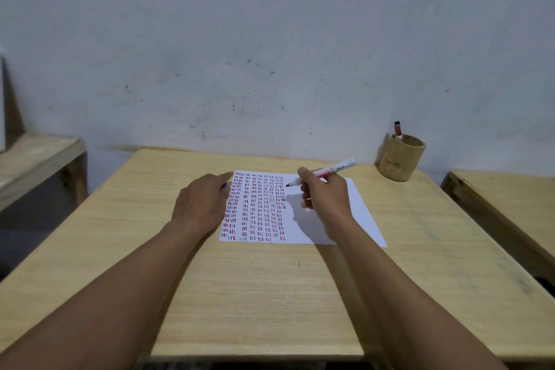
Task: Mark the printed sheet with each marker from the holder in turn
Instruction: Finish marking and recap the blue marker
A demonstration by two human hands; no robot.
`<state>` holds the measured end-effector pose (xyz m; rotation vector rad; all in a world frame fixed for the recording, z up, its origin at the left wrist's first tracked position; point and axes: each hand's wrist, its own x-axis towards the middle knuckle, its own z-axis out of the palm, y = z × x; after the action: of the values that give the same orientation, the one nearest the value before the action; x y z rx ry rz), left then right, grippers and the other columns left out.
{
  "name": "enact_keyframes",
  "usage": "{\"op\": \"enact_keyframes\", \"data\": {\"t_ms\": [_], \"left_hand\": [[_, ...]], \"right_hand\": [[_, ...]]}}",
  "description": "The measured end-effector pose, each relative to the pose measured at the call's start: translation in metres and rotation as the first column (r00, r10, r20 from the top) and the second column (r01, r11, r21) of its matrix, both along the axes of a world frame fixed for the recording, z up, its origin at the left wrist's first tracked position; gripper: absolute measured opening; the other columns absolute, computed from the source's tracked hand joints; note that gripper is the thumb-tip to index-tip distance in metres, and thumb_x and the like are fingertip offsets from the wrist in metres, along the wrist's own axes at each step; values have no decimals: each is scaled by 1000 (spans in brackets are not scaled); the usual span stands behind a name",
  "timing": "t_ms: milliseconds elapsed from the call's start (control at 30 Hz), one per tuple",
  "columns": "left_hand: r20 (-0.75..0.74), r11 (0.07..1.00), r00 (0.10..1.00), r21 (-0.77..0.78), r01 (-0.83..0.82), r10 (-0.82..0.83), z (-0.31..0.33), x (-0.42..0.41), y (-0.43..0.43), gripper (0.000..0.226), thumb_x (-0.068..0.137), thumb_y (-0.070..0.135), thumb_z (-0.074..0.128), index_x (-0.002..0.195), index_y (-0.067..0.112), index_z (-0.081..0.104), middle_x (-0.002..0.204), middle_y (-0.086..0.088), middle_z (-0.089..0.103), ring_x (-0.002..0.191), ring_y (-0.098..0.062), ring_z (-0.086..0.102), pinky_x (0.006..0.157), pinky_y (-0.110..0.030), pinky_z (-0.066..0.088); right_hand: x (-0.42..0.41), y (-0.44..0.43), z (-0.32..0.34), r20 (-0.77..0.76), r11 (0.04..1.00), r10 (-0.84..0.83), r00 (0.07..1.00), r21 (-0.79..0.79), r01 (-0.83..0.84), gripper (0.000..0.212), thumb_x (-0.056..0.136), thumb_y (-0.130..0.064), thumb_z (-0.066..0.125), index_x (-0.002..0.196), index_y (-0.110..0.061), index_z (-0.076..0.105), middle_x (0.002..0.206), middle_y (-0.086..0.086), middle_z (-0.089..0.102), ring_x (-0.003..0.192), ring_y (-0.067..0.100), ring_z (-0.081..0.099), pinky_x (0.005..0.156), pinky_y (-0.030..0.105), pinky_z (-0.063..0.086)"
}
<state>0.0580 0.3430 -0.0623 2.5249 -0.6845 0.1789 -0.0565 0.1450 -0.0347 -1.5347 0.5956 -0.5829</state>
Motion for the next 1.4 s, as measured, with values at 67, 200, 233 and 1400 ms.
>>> {"op": "enact_keyframes", "data": {"t_ms": [67, 200, 233, 1400], "left_hand": [[22, 1000, 999, -10, -26, 26, -4, 8, 0, 29, 102, 16, 51, 122, 21, 71, 111, -5, 75, 106, -31, 67, 83, -38, 52], [-12, 984, 994, -138, -112, 111, -2, 8, 6, 25, 99, 13, 56, 115, 20, 74, 105, 1, 78, 96, -23, 71, 77, -32, 53], [-35, 975, 993, -190, -117, 113, 2, 5, 5, 21, 99, 15, 56, 109, 21, 74, 100, 2, 78, 89, -20, 71, 74, -32, 53], [-409, 659, 829, -749, -67, -381, 108, -87, -74, 11, 94, 20, 71, 98, 14, 79, 98, -4, 77, 91, -15, 67, 87, -35, 56]], "right_hand": [[-3, 1, 6, 36, 990, 12, 999, 137, -17, 19, 94, -18, 64, 86, -2, 67, 68, 6, 62, 51, 14, 54, 48, 25, 50], [-12, 0, 8, 70, 977, 50, 996, 201, -63, 15, 94, -13, 62, 86, -1, 67, 70, 9, 63, 51, 15, 54, 48, 24, 50], [-13, 0, 7, 67, 978, 59, 996, 197, -71, 16, 94, -15, 64, 86, -2, 68, 69, 8, 63, 50, 14, 54, 48, 24, 50], [-55, -16, 62, 297, 920, 92, 950, 339, -195, 26, 95, -24, 71, 103, 1, 74, 72, 0, 69, 61, 5, 64, 57, 19, 55]]}}
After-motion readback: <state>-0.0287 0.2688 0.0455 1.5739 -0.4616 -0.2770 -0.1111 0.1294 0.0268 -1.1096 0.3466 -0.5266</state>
